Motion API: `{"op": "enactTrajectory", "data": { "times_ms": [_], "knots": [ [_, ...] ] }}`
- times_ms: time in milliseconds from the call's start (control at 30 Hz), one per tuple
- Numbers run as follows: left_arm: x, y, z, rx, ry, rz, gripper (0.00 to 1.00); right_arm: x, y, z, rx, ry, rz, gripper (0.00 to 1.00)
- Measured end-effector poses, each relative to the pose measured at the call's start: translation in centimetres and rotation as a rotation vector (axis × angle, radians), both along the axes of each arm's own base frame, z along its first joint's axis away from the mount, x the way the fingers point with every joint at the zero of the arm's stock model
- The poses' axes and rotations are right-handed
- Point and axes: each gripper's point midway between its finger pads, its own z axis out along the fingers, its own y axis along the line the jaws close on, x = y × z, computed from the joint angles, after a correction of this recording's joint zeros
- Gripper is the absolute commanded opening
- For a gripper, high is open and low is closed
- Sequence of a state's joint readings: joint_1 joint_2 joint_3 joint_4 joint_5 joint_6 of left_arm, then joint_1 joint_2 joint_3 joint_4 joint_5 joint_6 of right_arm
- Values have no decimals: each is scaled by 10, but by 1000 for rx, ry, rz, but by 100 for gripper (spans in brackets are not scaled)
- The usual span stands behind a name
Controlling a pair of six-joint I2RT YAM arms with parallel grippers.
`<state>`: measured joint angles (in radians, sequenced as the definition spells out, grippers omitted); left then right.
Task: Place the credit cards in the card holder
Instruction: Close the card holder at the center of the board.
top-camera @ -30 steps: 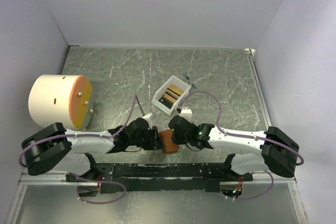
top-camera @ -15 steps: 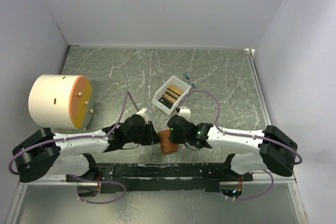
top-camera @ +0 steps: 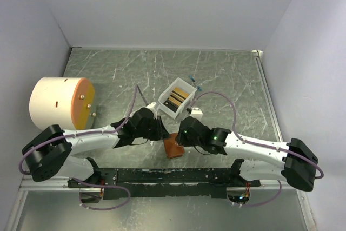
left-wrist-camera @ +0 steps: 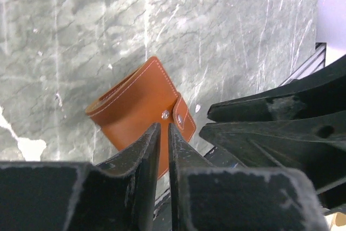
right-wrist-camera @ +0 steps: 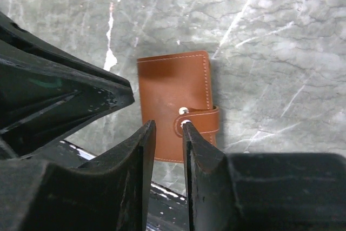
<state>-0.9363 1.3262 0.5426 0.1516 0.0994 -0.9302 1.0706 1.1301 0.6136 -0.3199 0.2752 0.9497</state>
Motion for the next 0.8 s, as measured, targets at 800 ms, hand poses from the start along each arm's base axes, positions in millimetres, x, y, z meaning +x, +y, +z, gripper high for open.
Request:
{"op": "enactTrajectory", "data": {
  "times_ms": [800],
  "knots": [
    [-2,-13,-30,92,44,-111,25,-16,-10,-30,75,90,1,22]
  ]
}}
